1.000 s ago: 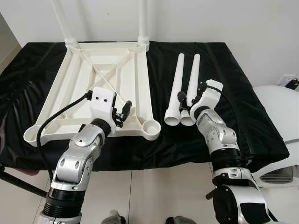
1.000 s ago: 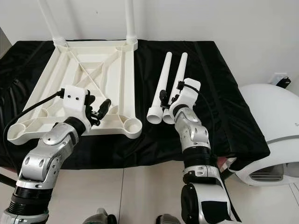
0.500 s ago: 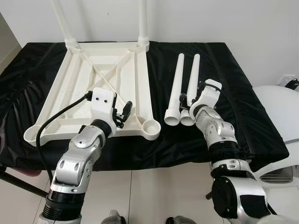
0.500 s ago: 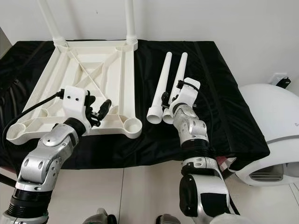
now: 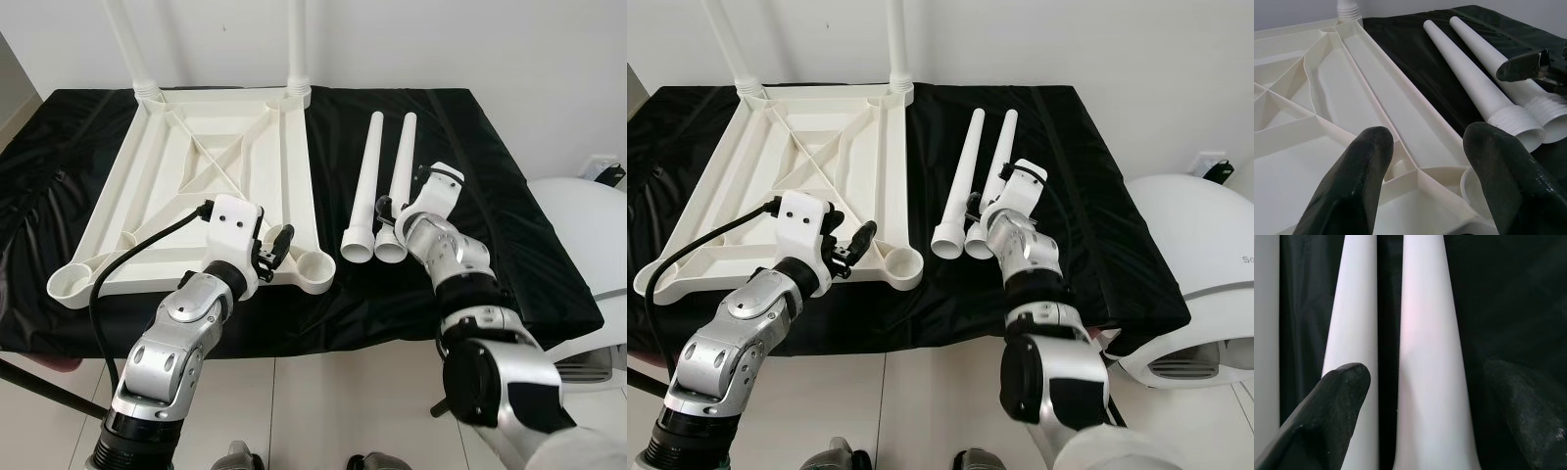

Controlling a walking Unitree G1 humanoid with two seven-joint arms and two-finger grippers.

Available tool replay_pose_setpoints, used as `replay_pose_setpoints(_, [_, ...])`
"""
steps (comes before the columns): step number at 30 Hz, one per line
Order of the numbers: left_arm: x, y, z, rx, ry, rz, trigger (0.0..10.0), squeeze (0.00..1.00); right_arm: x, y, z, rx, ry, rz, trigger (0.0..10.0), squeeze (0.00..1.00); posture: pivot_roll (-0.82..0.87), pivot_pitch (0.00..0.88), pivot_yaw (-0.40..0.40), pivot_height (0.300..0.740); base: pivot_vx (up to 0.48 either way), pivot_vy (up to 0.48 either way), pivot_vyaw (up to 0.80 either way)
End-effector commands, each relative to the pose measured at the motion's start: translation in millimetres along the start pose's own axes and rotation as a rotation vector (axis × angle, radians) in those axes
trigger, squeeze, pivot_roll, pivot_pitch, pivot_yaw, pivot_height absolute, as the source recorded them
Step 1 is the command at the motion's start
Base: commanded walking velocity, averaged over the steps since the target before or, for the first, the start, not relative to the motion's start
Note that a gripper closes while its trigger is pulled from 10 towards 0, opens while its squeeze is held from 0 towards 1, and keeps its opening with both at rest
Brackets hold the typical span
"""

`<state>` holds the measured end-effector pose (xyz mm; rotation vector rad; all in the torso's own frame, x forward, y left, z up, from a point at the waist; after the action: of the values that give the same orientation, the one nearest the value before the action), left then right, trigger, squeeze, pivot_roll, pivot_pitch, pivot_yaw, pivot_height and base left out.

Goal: Building children table

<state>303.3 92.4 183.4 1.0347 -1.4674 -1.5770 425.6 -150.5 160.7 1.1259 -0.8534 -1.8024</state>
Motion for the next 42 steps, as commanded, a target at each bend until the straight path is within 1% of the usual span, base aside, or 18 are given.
replay_pose_setpoints(1, [5.0, -3, 2.2, -0.018, -0.054, 0.005, 10.0, 0.00, -1.1, -3, -1.2, -0.021, -0.009, -0.022, 10.0, 0.00, -0.01, 0.079, 0.046, 0.740, 0.000, 0.000, 0.00])
replay_pose_setpoints(3, [6.2, -3, 3.1, -0.019, -0.056, 0.005, 10.0, 0.00, -3.0, -10, -2.9, -0.087, -0.022, -0.009, 10.0, 0.00, 0.00, 0.086, 0.042, 0.740, 0.000, 0.000, 0.00])
replay_pose_setpoints(4, [6.2, -3, 3.1, -0.019, -0.056, 0.005, 10.0, 0.00, -3.0, -10, -2.9, -0.087, -0.022, -0.009, 10.0, 0.00, 0.00, 0.086, 0.042, 0.740, 0.000, 0.000, 0.00])
replay_pose_setpoints(5, [6.6, -3, 3.5, -0.019, -0.056, 0.006, 10.0, 0.00, -3.6, -13, -3.1, -0.115, -0.025, 0.002, 10.0, 0.00, 0.00, 0.086, 0.041, 0.740, 0.000, 0.000, 0.00])
replay_pose_setpoints(7, [6.6, -3, 3.5, -0.019, -0.056, 0.006, 10.0, 0.00, -3.6, -13, -3.1, -0.115, -0.025, 0.002, 10.0, 0.00, 0.00, 0.086, 0.041, 0.740, 0.000, 0.000, 0.00])
replay_pose_setpoints(9, [7.4, -3, 4.6, -0.018, -0.053, 0.011, 10.0, 0.00, -1.6, -25, -3.0, -0.176, -0.042, 0.015, 10.0, 0.00, 0.00, 0.091, 0.035, 0.740, 0.000, 0.000, 0.00])
replay_pose_setpoints(11, [7.6, -3, 5.1, -0.018, -0.051, 0.013, 10.0, 0.00, 0.1, -30, -3.1, -0.201, -0.050, 0.018, 10.0, 0.00, 0.00, 0.092, 0.035, 0.740, 0.000, 0.000, 0.00])
replay_pose_setpoints(14, [7.7, -3, 5.6, -0.018, -0.048, 0.015, 10.0, 0.00, 1.9, -34, -3.2, -0.213, -0.061, 0.029, 10.0, 0.00, 0.00, 0.093, 0.033, 0.740, 0.000, 0.000, 0.00])
replay_pose_setpoints(17, [8.5, -2, 6.5, -0.018, -0.047, 0.019, 10.0, 0.00, 9.5, -42, -4.3, -0.252, -0.100, 0.020, 10.0, 0.00, 0.00, 0.091, 0.030, 0.740, 0.000, 0.000, 0.00])
replay_pose_setpoints(22, [9.6, -3, 6.9, -0.022, -0.049, 0.017, 10.0, 0.00, 17.6, -47, -5.0, -0.263, -0.139, 0.024, 10.0, 0.00, 0.00, 0.090, 0.029, 0.740, 0.000, 0.000, 0.00])
replay_pose_setpoints(23, [9.6, -3, 7.1, -0.022, -0.050, 0.015, 10.0, 0.00, 18.7, -48, -4.9, -0.269, -0.145, 0.014, 7.7, 0.00, 0.00, 0.088, 0.030, 0.740, 0.000, 0.000, 0.00])
replay_pose_setpoints(24, [9.6, -3, 7.1, -0.022, -0.050, 0.015, 10.0, 0.00, 18.7, -48, -4.9, -0.269, -0.145, 0.014, 7.7, 0.00, 0.00, 0.088, 0.030, 0.740, 0.000, 0.000, 0.00])
replay_pose_setpoints(25, [9.8, -3, 7.2, -0.023, -0.050, 0.015, 10.0, 0.00, 18.7, -48, -5.0, -0.271, -0.143, 0.006, 4.6, 0.00, 0.00, 0.088, 0.030, 0.740, 0.000, 0.000, 0.00])
replay_pose_setpoints(26, [9.8, -3, 7.2, -0.023, -0.050, 0.015, 10.0, 0.00, 18.7, -48, -5.0, -0.271, -0.143, 0.006, 4.6, 0.00, 0.00, 0.088, 0.030, 0.740, 0.000, 0.000, 0.00])
replay_pose_setpoints(27, [10.0, -3, 7.3, -0.023, -0.051, 0.015, 10.0, 0.00, 18.7, -48, -5.0, -0.271, -0.142, 0.001, 2.6, 0.00, 0.00, 0.088, 0.030, 0.740, 0.000, 0.000, 0.00])
replay_pose_setpoints(28, [10.0, -3, 7.3, -0.023, -0.051, 0.015, 10.0, 0.00, 18.7, -48, -5.0, -0.271, -0.142, 0.001, 2.6, 0.00, 0.00, 0.088, 0.030, 0.740, 0.000, 0.000, 0.00])
replay_pose_setpoints(29, [10.7, -3, 7.5, -0.023, -0.054, 0.014, 10.0, 0.00, 19.0, -48, -5.1, -0.271, -0.146, 0.002, 0.0, 0.00, 0.01, 0.083, 0.030, 0.740, 0.000, 0.000, 0.00])
replay_pose_setpoints(42, [13.5, -3, 9.8, -0.027, -0.074, 0.006, 10.0, 0.00, 24.9, -53, -5.1, -0.306, -0.187, -0.059, 0.0, 0.00, 0.01, 0.074, 0.027, 0.740, 0.000, 0.000, 0.00])
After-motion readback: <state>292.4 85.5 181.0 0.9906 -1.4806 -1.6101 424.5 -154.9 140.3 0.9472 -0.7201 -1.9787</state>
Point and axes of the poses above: a point about 5 cm out from each wrist's last joint towards the gripper, its own z axis pointing back from the gripper into the wrist, its own y axis along the axis of the wrist's last joint, x = y × z, the point moved 3 cm from there along -z, pointing out of the wrist towards the gripper, and after that the axes turned 2 degrees about -z, right-handed, at the moved point
